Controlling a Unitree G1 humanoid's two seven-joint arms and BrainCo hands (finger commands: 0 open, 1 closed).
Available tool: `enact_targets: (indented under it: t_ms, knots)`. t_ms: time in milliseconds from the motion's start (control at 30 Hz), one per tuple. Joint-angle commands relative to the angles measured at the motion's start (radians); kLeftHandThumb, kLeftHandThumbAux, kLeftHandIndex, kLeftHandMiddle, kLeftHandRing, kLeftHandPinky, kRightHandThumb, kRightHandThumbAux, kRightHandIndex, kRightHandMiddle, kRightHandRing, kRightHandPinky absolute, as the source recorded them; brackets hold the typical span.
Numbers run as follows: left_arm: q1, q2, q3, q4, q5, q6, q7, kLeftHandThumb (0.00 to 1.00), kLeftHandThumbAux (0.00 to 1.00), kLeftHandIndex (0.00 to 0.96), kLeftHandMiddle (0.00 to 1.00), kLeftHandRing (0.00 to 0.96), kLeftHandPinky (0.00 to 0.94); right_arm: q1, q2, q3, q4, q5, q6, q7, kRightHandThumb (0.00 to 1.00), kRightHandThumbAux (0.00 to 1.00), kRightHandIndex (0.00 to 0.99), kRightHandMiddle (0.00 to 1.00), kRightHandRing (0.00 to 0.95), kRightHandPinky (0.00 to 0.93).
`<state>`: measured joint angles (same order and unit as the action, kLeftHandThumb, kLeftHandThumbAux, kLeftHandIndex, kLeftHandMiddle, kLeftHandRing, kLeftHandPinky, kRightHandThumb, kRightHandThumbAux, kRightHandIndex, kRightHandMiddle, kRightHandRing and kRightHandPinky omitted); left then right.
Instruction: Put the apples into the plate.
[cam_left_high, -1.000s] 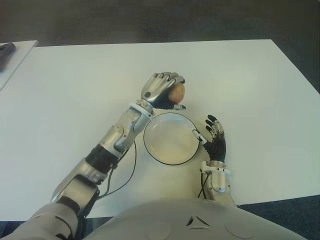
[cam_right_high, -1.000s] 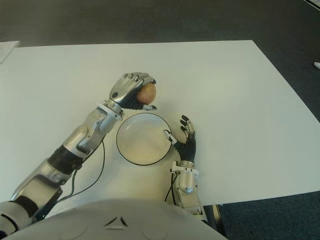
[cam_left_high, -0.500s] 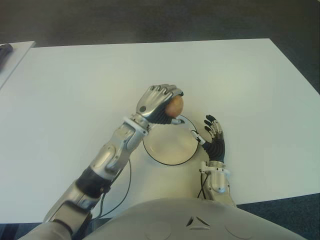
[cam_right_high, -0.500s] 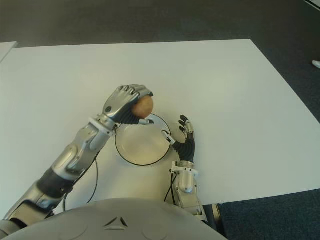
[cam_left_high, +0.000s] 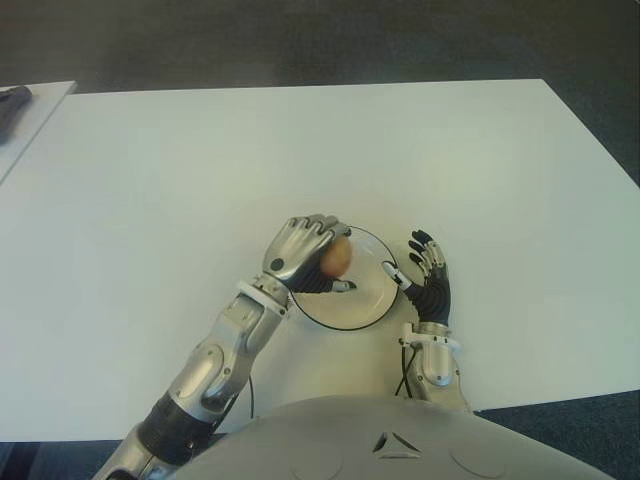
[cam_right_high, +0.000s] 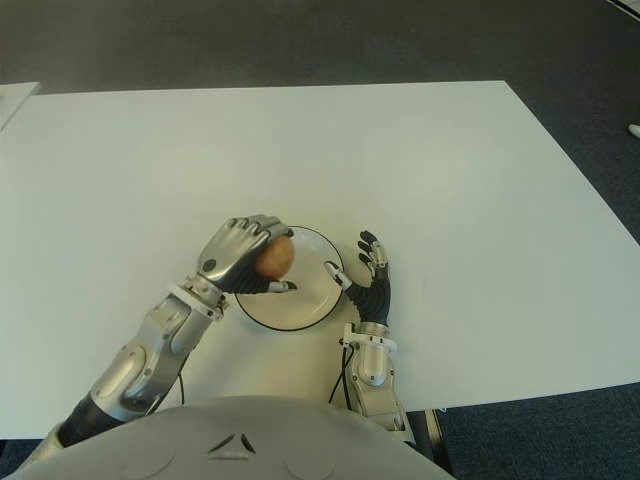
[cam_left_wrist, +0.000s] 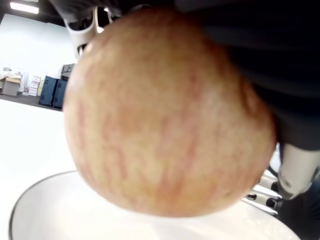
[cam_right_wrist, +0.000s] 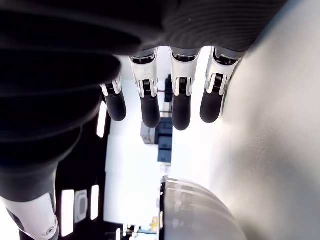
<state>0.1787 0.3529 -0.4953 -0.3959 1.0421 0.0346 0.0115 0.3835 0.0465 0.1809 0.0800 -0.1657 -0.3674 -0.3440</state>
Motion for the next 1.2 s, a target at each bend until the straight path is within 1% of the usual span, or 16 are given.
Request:
enact_targets:
  t_ms: [33,167,333,600,767,1000,1033,1067,1100,1200]
  knots:
    - [0.023,-0.019,-0.007,-0.007,0.029,0.021,-0.029,0.952,0.648,0.394,0.503,0.528,0.811,0.053,0.057,0.007,0.1,0.024,0.067,0.008,0.393,0.691,0.144,0.188,0.191,0.219]
    - [0.034,-0.03,-0.008,0.007,0.023,0.038,-0.063,0.952,0.648,0.392,0.502,0.528,0.801,0.045,0.056,0.004,0.119,0.024,0.055,0.007,0.384,0.687,0.137,0.185,0.185,0.213]
    - [0.036,-0.033,-0.002,0.041,0.008,0.036,-0.069,0.952,0.648,0.393,0.503,0.527,0.788,0.035,0.056,0.001,0.139,0.028,0.034,0.006,0.389,0.685,0.132,0.187,0.183,0.216]
    - [0.044,-0.025,0.002,0.099,-0.017,0.002,-0.038,0.953,0.648,0.395,0.504,0.527,0.813,0.028,0.057,-0.001,0.154,0.031,0.024,0.005,0.39,0.679,0.132,0.19,0.176,0.202]
    - [0.029,-0.025,-0.001,0.131,-0.006,-0.019,-0.017,0.953,0.647,0.395,0.505,0.528,0.817,0.025,0.059,-0.003,0.16,0.039,0.021,0.008,0.403,0.676,0.135,0.191,0.174,0.202]
    - [0.002,-0.033,0.0,0.181,-0.015,-0.043,0.007,0.953,0.648,0.394,0.504,0.529,0.809,0.01,0.057,-0.007,0.186,0.05,0.005,0.016,0.411,0.68,0.143,0.205,0.198,0.229]
    - [-0.001,-0.034,0.001,0.188,-0.015,-0.046,0.012,0.934,0.65,0.398,0.512,0.594,0.812,0.007,0.057,-0.008,0.192,0.052,0.0,0.017,0.412,0.68,0.142,0.203,0.196,0.224]
    - [-0.006,-0.035,0.001,0.195,-0.014,-0.051,0.022,0.908,0.654,0.404,0.523,0.692,0.816,0.005,0.057,-0.008,0.197,0.053,-0.006,0.018,0.414,0.681,0.141,0.2,0.193,0.217]
    - [-0.009,-0.035,0.001,0.201,-0.013,-0.054,0.03,0.89,0.657,0.408,0.529,0.756,0.823,0.004,0.057,-0.008,0.2,0.054,-0.01,0.018,0.416,0.681,0.138,0.195,0.187,0.208]
    - [-0.016,-0.038,0.002,0.215,-0.016,-0.065,0.059,0.869,0.66,0.411,0.536,0.832,0.831,-0.001,0.057,-0.008,0.209,0.055,-0.015,0.016,0.413,0.679,0.134,0.188,0.176,0.195]
